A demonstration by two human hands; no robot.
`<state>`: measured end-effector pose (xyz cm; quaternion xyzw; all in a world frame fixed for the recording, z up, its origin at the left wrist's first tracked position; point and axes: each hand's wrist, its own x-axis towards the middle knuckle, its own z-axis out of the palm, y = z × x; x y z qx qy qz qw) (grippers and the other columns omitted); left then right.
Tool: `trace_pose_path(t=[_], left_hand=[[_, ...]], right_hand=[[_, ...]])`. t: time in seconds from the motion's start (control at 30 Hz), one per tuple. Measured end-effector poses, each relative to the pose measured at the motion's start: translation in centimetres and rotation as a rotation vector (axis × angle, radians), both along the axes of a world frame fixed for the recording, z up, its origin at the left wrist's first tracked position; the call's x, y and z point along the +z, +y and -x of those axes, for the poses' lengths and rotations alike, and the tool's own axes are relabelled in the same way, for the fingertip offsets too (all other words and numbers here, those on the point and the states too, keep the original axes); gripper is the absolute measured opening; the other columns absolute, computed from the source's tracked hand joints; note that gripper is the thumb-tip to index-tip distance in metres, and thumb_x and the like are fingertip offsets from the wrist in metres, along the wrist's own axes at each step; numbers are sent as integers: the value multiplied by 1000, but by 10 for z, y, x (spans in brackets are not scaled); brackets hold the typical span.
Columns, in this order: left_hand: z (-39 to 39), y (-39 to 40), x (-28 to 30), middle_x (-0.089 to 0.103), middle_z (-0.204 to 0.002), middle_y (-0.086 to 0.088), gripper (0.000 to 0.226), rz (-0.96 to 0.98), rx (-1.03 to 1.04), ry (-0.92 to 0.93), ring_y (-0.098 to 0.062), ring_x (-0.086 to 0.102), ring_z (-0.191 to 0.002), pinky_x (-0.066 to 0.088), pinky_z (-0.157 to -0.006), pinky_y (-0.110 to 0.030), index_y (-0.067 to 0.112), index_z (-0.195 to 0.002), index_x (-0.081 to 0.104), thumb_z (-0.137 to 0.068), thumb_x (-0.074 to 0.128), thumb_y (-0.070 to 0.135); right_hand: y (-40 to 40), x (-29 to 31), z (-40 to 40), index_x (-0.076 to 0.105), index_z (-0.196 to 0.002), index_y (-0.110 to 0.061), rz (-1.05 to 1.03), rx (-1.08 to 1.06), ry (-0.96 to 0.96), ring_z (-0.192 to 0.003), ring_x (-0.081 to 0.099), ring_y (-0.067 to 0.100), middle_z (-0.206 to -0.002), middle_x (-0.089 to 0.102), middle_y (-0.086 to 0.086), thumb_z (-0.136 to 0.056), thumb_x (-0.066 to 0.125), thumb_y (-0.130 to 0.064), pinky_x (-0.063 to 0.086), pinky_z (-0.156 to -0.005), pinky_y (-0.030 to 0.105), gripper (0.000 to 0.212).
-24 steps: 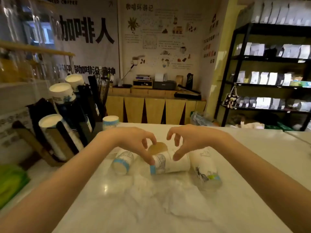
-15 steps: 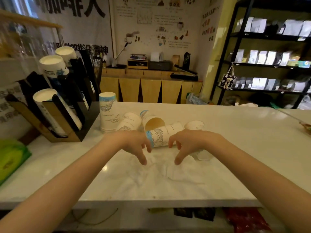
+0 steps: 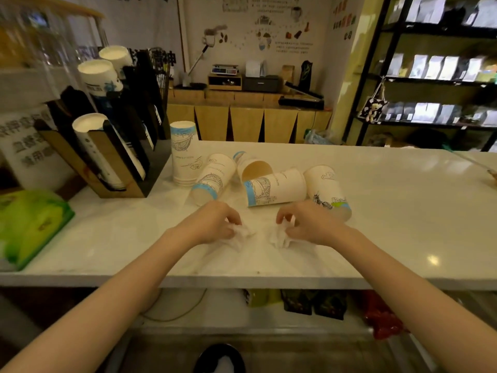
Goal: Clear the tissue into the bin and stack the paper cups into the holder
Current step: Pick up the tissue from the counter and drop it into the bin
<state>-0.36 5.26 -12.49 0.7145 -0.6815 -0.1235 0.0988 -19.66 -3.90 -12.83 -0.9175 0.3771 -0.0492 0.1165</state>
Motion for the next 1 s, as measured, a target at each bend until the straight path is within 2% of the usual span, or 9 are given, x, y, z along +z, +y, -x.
trace_pose_path(t=[0.17,0.33,0.4,0.47,0.6,0.7,0.77,0.87,1.0], left_hand=[[-6,42,10,64,-100,1,26,154,149,278,-7,57,-78,43,-62,-13,21,-101,67,-75,68,19],[2,99,10,65,-98,7,26,191,224,401,-6,63,-78,47,-70,-14,21,-100,67,-74,70,18],[8,120,2,66,-102,5,26,142,209,432,1,61,-82,49,-73,-15,23,-101,65,-76,68,17],[14,137,-13,65,-105,3,29,68,211,463,-4,59,-93,50,-81,-22,24,-104,62,-77,66,15],[22,162,-61,61,-106,4,33,-41,268,465,-12,59,-98,50,-83,-28,29,-103,55,-77,65,12],[22,169,-104,59,-106,4,29,-80,345,417,-9,55,-94,41,-78,-20,29,-102,56,-79,62,12],[22,170,-133,59,-98,4,23,-94,403,420,-5,53,-81,37,-65,-8,18,-101,63,-80,60,9],[22,172,-184,62,-94,1,17,-139,482,464,-1,53,-74,33,-55,-6,13,-94,68,-81,58,7],[20,168,-276,68,-112,-10,23,-148,613,498,-22,61,-102,34,-64,-14,11,-101,69,-83,54,6]], right_hand=[[20,14,-3,66,-92,-23,-103,52,-290,-79,60,15,-93,62,-2,-80,61,-13,51,-73,30,17],[71,16,3,65,-83,-26,-221,199,-336,-74,65,19,-89,65,-2,-74,65,-8,49,-59,17,20],[90,6,5,67,-82,-25,-315,273,-302,-74,65,22,-91,68,2,-72,64,-7,53,-64,25,21],[103,-9,4,69,-85,-23,-369,332,-237,-76,66,22,-93,70,6,-71,65,-7,55,-69,33,21],[119,-56,-3,68,-92,-20,-444,354,-118,-77,66,26,-93,69,8,-74,64,-11,53,-63,27,21],[123,-99,-9,66,-93,-19,-467,317,-96,-75,64,21,-92,65,3,-77,63,-12,50,-61,24,18],[124,-129,-15,66,-92,-18,-492,273,-112,-77,62,20,-91,62,3,-79,63,-10,51,-63,25,15],[124,-187,-23,67,-89,-12,-583,129,-160,-73,60,19,-84,61,5,-81,62,-5,48,-62,26,12],[120,-286,-28,67,-90,-12,-722,-63,-239,-72,58,17,-86,66,10,-80,60,1,44,-66,26,17]])
